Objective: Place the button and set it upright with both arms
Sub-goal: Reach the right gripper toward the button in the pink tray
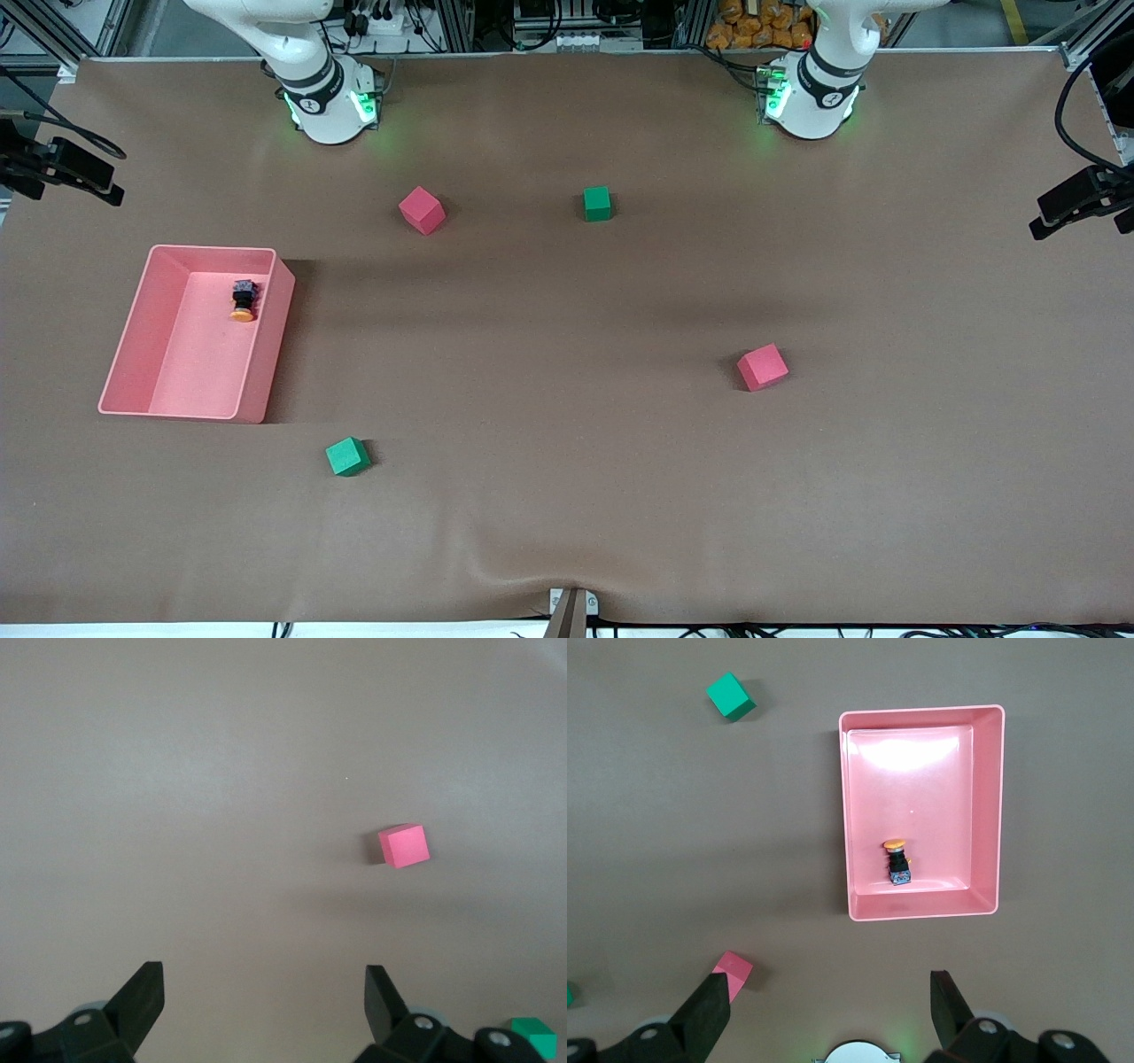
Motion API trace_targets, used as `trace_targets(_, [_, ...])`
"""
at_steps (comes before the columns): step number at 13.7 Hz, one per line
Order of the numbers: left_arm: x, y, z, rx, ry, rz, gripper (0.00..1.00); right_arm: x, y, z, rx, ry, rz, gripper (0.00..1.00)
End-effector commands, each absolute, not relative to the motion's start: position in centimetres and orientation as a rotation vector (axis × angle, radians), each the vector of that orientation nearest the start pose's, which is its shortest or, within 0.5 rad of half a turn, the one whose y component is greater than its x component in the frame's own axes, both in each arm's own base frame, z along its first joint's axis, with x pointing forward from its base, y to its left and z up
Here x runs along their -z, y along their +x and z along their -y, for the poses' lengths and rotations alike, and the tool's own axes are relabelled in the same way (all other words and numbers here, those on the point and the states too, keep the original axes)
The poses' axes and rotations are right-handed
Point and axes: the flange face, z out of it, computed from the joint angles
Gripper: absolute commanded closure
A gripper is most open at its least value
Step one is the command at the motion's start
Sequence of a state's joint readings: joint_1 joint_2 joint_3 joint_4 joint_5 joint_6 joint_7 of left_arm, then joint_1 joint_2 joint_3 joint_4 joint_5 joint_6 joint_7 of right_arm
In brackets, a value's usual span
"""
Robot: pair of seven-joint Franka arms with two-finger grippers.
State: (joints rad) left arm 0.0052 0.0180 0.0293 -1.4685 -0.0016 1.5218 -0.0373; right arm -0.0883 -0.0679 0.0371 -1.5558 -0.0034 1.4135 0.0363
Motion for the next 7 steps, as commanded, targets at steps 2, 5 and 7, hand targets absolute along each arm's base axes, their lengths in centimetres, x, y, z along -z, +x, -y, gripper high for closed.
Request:
trace_targets(2, [-66.12, 55.47, -1.89, 0.058, -3.159, 0.085, 0.0, -65.79, 50.74, 2.64, -0.097, -3.14, -0.121, 0.0])
trace_targets(5, [-66.05, 55.47, -1.72, 0.056, -3.159, 0.085, 0.0, -65.7, 50.78, 2.57, -0.101, -3.14, -0.118, 0.0])
trace_targets(7, [-65.94, 55.49, -1.8, 0.049, -3.159, 0.085, 0.0, -65.48, 50.78, 2.86, -0.118, -3.141, -0.124, 0.0])
